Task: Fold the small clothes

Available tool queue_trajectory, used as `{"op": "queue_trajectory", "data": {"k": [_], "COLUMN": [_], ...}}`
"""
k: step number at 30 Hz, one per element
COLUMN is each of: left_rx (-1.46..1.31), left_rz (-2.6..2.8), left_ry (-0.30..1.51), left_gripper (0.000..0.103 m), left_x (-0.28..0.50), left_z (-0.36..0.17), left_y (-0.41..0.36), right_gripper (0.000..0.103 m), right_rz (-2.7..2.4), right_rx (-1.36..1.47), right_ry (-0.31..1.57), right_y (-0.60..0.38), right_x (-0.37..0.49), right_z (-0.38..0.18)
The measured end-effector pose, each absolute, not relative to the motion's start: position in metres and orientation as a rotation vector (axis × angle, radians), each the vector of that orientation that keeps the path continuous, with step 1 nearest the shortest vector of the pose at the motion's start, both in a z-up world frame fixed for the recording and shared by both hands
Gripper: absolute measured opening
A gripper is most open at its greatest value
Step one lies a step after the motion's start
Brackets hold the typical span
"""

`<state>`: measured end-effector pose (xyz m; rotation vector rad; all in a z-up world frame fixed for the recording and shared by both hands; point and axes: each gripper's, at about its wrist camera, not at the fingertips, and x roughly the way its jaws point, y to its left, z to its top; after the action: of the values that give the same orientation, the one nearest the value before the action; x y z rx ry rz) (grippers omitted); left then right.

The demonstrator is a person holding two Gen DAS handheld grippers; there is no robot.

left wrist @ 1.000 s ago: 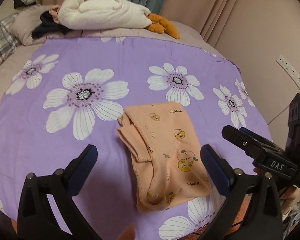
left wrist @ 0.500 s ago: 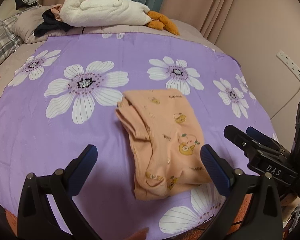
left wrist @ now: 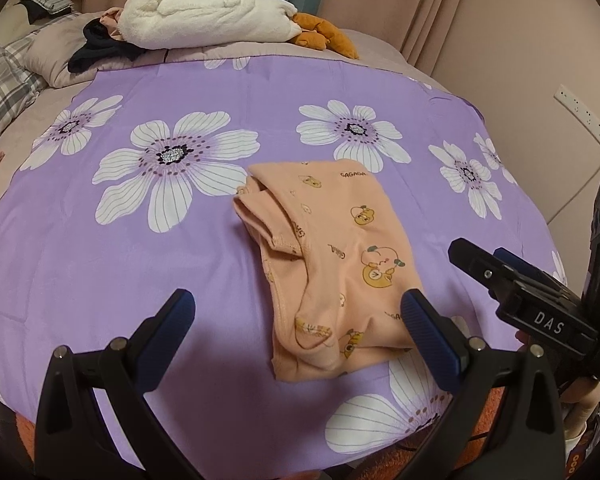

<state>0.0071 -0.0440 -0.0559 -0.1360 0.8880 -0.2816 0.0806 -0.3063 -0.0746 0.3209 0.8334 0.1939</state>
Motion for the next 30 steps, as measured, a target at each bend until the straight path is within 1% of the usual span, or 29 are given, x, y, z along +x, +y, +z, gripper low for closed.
{"op": "queue_trajectory", "data": {"k": [30], "left_rx": [-0.160], "left_rz": [-0.283], "left_ry": [0.921], "left_gripper": [0.103], "left_x": [0.0019], "left_z": [-0.0617], "left_y": [-0.0439], "right_gripper": [0.102], "right_rz": [0.177], "right_rx": [0.298], "right_ry": [0.853], "right_y": [-0.2981], "right_x": [0.0801], "right_z": [-0.0761]}}
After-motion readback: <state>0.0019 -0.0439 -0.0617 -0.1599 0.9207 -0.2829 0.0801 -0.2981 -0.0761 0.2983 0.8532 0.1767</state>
